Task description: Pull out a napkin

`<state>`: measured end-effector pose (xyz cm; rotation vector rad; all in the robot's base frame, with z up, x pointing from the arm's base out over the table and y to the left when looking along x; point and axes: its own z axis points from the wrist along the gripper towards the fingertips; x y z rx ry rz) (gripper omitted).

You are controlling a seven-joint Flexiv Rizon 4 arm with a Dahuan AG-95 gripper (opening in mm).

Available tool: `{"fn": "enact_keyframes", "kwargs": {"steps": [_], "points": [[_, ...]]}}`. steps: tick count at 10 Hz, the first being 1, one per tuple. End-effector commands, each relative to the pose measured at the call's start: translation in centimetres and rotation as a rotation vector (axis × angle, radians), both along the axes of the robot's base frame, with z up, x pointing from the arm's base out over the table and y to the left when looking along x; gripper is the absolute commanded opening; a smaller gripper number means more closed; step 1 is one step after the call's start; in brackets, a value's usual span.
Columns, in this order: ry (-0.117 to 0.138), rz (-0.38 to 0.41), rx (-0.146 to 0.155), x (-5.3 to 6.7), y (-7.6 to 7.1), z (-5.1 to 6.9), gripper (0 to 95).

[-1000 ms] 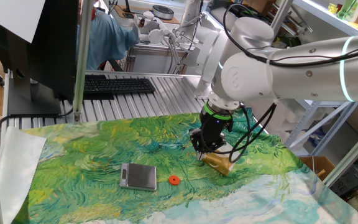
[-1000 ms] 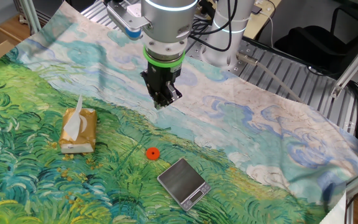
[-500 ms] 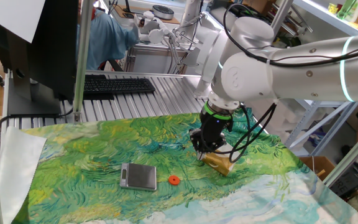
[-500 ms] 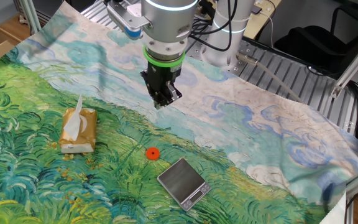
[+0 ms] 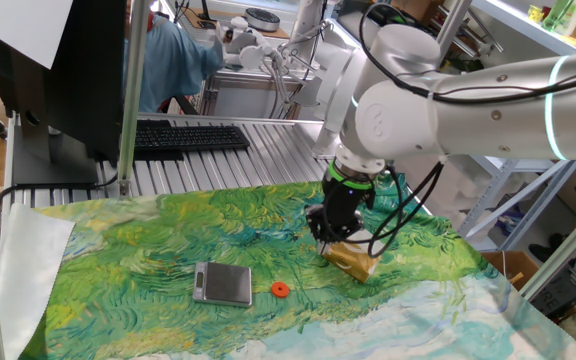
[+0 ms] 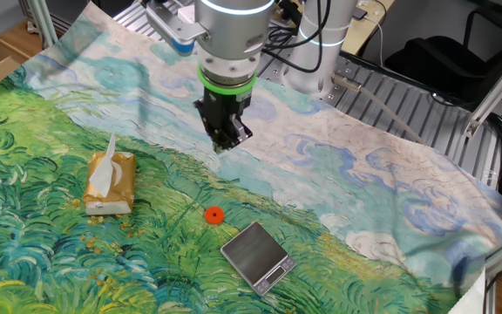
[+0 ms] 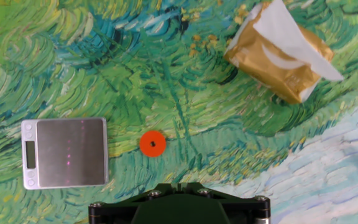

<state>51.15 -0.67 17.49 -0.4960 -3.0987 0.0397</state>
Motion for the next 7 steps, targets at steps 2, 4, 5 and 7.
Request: {"fn": "enact_keyframes", "kwargs": {"steps": [2, 4, 5, 7], "points": [[0.001, 0.029, 0.004, 1.3, -1.2, 0.3, 0.0], [0.004, 0.064, 0.002, 2.5, -2.6, 0.6, 0.0], [0.006, 0.087, 0.002, 3.0, -3.5, 0.7, 0.0], [0.009, 0.135, 0.003, 3.9, -5.0, 0.8, 0.0]]}}
